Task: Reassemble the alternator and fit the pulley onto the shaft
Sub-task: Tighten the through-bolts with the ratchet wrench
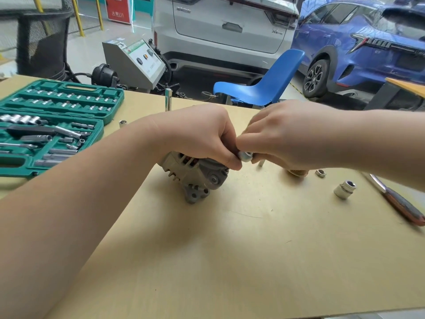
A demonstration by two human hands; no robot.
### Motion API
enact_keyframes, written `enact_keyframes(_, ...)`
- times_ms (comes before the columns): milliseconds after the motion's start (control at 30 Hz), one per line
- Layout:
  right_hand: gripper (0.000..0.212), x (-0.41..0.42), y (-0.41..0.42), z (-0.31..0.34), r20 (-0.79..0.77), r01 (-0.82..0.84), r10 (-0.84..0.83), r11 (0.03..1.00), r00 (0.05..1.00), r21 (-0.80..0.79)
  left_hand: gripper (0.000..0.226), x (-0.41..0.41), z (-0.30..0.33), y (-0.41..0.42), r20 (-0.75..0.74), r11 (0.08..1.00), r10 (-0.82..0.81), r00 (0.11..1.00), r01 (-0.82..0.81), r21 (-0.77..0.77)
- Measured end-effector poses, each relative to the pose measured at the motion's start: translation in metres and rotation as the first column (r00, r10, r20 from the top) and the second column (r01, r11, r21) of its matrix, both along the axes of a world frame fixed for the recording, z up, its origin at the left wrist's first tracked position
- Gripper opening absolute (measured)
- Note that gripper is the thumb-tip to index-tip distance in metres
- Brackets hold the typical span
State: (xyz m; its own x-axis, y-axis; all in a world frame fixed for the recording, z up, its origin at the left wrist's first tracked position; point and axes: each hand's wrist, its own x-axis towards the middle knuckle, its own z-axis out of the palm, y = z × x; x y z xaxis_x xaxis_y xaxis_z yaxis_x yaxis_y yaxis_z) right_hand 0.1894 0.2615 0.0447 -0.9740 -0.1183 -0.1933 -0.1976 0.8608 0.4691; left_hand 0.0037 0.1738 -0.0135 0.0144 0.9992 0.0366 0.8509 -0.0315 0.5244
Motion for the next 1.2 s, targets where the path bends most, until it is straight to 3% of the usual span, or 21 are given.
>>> enact_keyframes(67, 0.015, -0.001, 0.0, -0.002, -0.042, 0.105, -0.107, 0.993, 0.993, -0.056, 0.007, -0.002, -0.001, -0.002, 0.012, 1.0, 0.008, 1.0, -0.009, 0.008)
enact_keyframes(133, 0.027, 0.002, -0.004, -0.01, -0.1, 0.336, -0.375, 0.9, 0.922, -0.277, 0.009, -0.003, -0.002, -0.003, 0.032, 0.999, 0.022, 0.999, -0.023, 0.034)
enact_keyframes(233, 0.039, -0.001, -0.014, -0.017, 0.059, 0.562, -0.743, 0.449, 0.667, -0.694, 0.011, -0.001, -0.002, -0.001, 0.05, 0.999, 0.019, 0.999, -0.021, 0.046)
enact_keyframes(267, 0.04, -0.003, -0.018, -0.018, 0.146, 0.582, -0.791, 0.297, 0.594, -0.757, 0.011, 0.0, -0.002, 0.0, 0.049, 0.999, 0.021, 0.999, -0.023, 0.039)
enact_keyframes(300, 0.039, -0.005, -0.02, -0.018, 0.194, 0.596, -0.809, 0.224, 0.555, -0.771, 0.011, 0.0, -0.002, 0.001, 0.045, 0.999, 0.023, 0.999, -0.025, 0.03)
enact_keyframes(333, 0.038, -0.006, -0.02, -0.017, 0.179, 0.607, -0.811, 0.251, 0.557, -0.754, 0.01, 0.0, -0.001, 0.002, 0.042, 0.999, 0.022, 0.999, -0.023, 0.024)
enact_keyframes(400, 0.033, -0.004, -0.017, -0.015, 0.021, 0.592, -0.742, 0.518, 0.67, -0.618, 0.009, 0.0, -0.001, 0.002, 0.043, 1.0, 0.02, 0.999, -0.021, 0.019)
enact_keyframes(467, 0.026, 0.003, -0.012, -0.014, -0.095, 0.461, -0.532, 0.797, 0.841, -0.391, 0.007, -0.001, 0.0, 0.001, 0.05, 1.0, 0.016, 0.999, -0.017, 0.015)
enact_keyframes(533, 0.012, 0.006, -0.007, -0.012, -0.08, 0.211, -0.221, 0.97, 0.972, -0.118, 0.007, -0.001, 0.0, 0.0, 0.056, 1.0, 0.006, 0.998, -0.006, 0.006)
enact_keyframes(600, 0.016, 0.005, 0.0, -0.01, -0.011, -0.019, 0.019, 1.0, 1.0, 0.016, 0.009, -0.001, 0.001, 0.0, 0.055, 1.0, 0.005, 0.998, -0.004, -0.004)
enact_keyframes(633, 0.012, 0.004, 0.001, -0.009, -0.002, -0.035, 0.035, 0.999, 0.999, 0.028, 0.008, -0.001, 0.001, -0.001, 0.054, 1.0, 0.007, 0.999, -0.006, -0.009)
enact_keyframes(733, 0.02, 0.004, -0.002, -0.01, -0.083, 0.2, -0.208, 0.975, 0.975, -0.093, 0.007, -0.002, 0.0, -0.001, 0.05, 1.0, 0.008, 0.999, -0.008, -0.002)
enact_keyframes(800, 0.037, 0.002, -0.012, -0.015, -0.072, 0.474, -0.538, 0.793, 0.84, -0.383, 0.009, -0.001, 0.0, 0.0, 0.039, 1.0, 0.013, 0.999, -0.014, 0.021)
enact_keyframes(867, 0.04, -0.003, -0.021, -0.016, 0.115, 0.604, -0.771, 0.387, 0.626, -0.696, 0.012, 0.0, 0.0, 0.0, 0.027, 1.0, 0.01, 1.0, -0.011, 0.027)
enact_keyframes(900, 0.039, -0.006, -0.026, -0.015, 0.217, 0.621, -0.812, 0.214, 0.542, -0.754, 0.014, 0.0, 0.0, 0.0, 0.023, 1.0, 0.005, 1.0, -0.005, 0.023)
enact_keyframes(933, 0.038, -0.007, -0.029, -0.014, 0.252, 0.633, -0.821, 0.162, 0.512, -0.757, 0.015, 0.0, 0.0, 0.001, 0.019, 1.0, -0.003, 1.0, 0.003, 0.02)
enact_keyframes(967, 0.036, -0.007, -0.028, -0.014, 0.203, 0.648, -0.819, 0.247, 0.537, -0.72, 0.016, 0.0, 0.0, 0.0, 0.014, 1.0, -0.012, 1.0, 0.011, 0.02)
enact_keyframes(1033, 0.033, -0.002, -0.023, -0.014, -0.013, 0.596, -0.705, 0.609, 0.709, -0.523, 0.011, -0.001, 0.0, 0.0, 0.001, 1.0, -0.019, 1.0, 0.019, 0.024)
enact_keyframes(1100, 0.029, 0.005, -0.018, -0.016, -0.104, 0.369, -0.396, 0.905, 0.912, -0.212, 0.007, -0.002, 0.0, 0.0, -0.007, 1.0, -0.014, 1.0, 0.014, 0.014)
enact_keyframes(1133, 0.024, 0.007, -0.013, -0.017, -0.084, 0.21, -0.217, 0.974, 0.973, -0.083, 0.009, -0.002, 0.001, 0.0, -0.01, 1.0, -0.015, 1.0, 0.015, 0.004)
enact_keyframes(1200, 0.017, 0.007, -0.004, -0.016, -0.024, 0.019, -0.018, 0.999, 1.0, 0.042, 0.012, -0.002, 0.001, 0.001, -0.013, 1.0, -0.016, 1.0, 0.016, -0.009)
